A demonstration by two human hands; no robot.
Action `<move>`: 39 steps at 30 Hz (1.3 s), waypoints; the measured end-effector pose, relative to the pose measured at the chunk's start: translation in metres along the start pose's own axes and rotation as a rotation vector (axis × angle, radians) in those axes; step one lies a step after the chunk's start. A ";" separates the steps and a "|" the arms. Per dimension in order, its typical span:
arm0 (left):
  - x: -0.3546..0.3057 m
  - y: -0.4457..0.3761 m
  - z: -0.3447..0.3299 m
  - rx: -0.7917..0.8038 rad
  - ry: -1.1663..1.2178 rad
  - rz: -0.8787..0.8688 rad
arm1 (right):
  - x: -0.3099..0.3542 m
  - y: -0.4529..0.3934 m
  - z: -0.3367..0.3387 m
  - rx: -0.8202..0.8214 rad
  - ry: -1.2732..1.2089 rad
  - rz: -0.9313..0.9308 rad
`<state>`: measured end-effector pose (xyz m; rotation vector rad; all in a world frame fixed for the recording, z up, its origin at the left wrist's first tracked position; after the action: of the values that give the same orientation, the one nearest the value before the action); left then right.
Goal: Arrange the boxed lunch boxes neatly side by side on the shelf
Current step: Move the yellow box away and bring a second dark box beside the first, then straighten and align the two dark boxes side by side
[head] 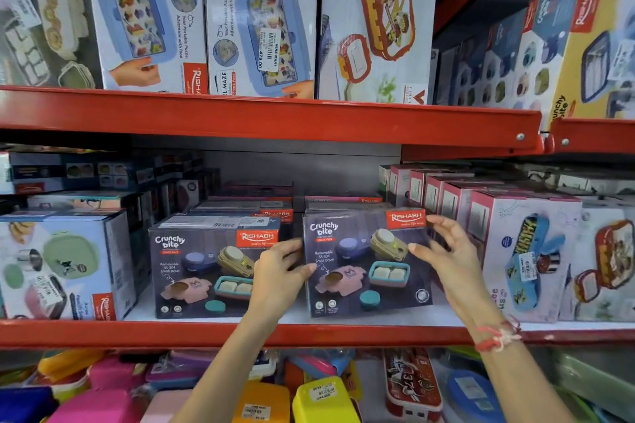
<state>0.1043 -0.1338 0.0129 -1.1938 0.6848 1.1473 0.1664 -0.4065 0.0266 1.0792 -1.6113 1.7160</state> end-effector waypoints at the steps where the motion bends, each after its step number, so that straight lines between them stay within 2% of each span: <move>1: 0.002 0.000 0.000 -0.010 -0.018 -0.001 | -0.005 0.000 0.000 -0.002 -0.001 0.011; 19: 0.025 0.001 -0.019 -0.091 -0.137 0.014 | -0.046 0.020 0.000 -0.077 0.106 -0.009; 22: 0.025 0.006 -0.021 -0.031 -0.107 -0.002 | -0.039 0.021 -0.008 -0.055 0.217 -0.046; 24: 0.023 0.013 -0.020 -0.008 -0.100 -0.034 | -0.026 0.027 -0.015 -0.108 0.354 -0.035; 27: 0.016 0.034 -0.009 -0.016 -0.139 -0.169 | 0.002 0.047 -0.040 -0.198 0.568 0.132; 29: 0.009 0.052 0.009 -0.087 -0.205 -0.278 | 0.014 0.060 -0.070 -0.130 0.511 0.195; 32: 0.011 0.074 0.047 -0.282 -0.268 -0.355 | 0.016 0.069 -0.117 0.046 0.386 0.213; 36: 0.024 0.093 0.097 -0.537 -0.287 -0.338 | -0.005 0.072 -0.172 0.253 0.284 0.085; 39: 0.037 0.100 0.128 -0.681 -0.273 -0.260 | -0.025 0.073 -0.200 0.347 0.274 -0.051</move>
<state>0.0043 -0.0045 -0.0194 -1.5901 -0.0940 1.3292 0.0820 -0.2163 -0.0268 0.9752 -1.1365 2.0571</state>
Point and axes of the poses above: each hand's wrist, its own y-axis away from the middle knuckle, its own z-axis out of the back of the hand, x = y × z, the point moved 6 cm from there along -y, towards the middle knuckle, and after that the axes turned 14 degrees about x, right-handed, at the moved point
